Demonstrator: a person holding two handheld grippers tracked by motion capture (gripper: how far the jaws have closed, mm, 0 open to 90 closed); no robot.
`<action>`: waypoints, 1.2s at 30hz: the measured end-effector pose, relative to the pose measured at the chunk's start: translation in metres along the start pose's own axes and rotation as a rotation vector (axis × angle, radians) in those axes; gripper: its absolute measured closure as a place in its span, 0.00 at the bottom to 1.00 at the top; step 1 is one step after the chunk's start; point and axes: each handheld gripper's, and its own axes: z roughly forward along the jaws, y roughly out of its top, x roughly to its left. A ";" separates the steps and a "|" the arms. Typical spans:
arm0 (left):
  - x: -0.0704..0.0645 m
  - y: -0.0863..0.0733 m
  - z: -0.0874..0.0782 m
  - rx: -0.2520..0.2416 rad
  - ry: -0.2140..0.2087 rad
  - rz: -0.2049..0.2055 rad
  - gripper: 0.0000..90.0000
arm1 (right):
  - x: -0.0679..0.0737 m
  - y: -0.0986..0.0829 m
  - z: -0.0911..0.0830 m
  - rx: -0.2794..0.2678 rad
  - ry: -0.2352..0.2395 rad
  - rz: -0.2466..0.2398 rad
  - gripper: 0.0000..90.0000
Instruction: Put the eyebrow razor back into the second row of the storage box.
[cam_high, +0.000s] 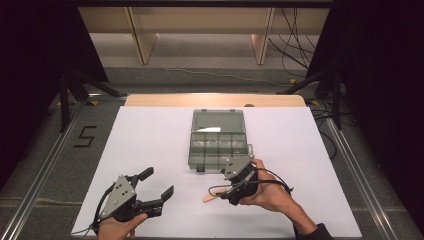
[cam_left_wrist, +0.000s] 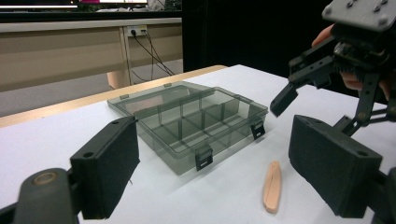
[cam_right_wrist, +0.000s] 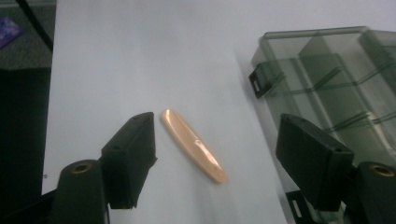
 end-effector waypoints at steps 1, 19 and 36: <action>0.000 0.000 0.000 0.001 0.000 0.001 0.18 | 0.000 0.001 0.003 0.013 0.004 -0.007 0.34; 0.001 -0.001 0.000 -0.006 0.001 0.000 0.18 | -0.006 0.011 0.034 0.190 0.055 -0.105 0.39; 0.000 0.000 0.000 0.002 0.003 -0.002 0.18 | -0.012 0.013 0.058 0.283 0.129 -0.124 0.50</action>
